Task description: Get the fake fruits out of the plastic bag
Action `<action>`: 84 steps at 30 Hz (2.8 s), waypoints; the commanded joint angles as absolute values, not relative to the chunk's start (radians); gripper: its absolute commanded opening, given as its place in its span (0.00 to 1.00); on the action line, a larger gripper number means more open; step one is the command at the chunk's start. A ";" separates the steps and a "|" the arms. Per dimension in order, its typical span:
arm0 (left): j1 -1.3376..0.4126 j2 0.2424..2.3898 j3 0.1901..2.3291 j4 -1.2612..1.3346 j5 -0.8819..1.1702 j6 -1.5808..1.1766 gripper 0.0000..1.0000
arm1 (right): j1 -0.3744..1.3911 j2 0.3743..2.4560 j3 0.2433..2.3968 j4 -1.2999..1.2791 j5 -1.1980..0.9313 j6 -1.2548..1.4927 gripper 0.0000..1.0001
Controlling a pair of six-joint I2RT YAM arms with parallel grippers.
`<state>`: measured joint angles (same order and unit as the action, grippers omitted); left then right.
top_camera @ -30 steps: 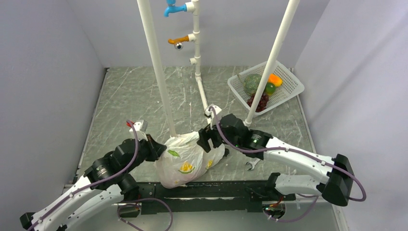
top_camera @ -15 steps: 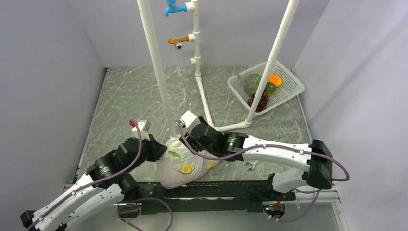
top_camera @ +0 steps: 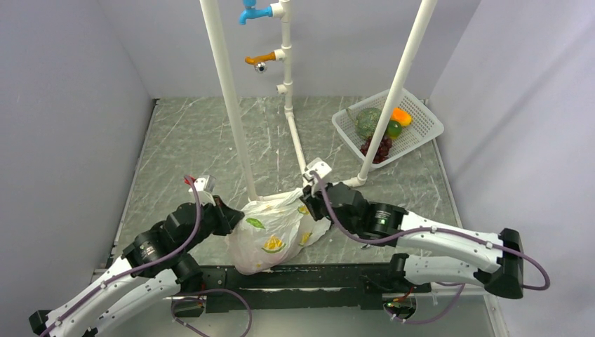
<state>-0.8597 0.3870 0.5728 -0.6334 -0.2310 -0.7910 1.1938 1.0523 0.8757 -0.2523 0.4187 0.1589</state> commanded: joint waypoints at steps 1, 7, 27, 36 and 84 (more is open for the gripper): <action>-0.857 0.364 0.571 -0.673 -0.253 -0.794 0.00 | 1.116 0.899 0.763 -0.161 0.347 0.245 0.12; -0.857 0.350 0.559 -0.637 -0.222 -0.795 0.00 | 0.947 0.829 0.671 -0.060 -0.010 0.340 0.00; -0.857 0.917 0.977 -0.609 0.056 -0.369 0.79 | 0.938 0.829 0.710 -0.109 -0.166 0.286 0.00; -0.857 0.960 0.882 -0.446 0.120 -0.427 0.71 | 0.937 0.823 0.694 -0.114 -0.160 0.271 0.00; -0.857 0.116 0.636 -0.635 -0.188 -0.835 0.00 | 0.942 0.861 0.735 -0.265 -0.198 0.284 0.65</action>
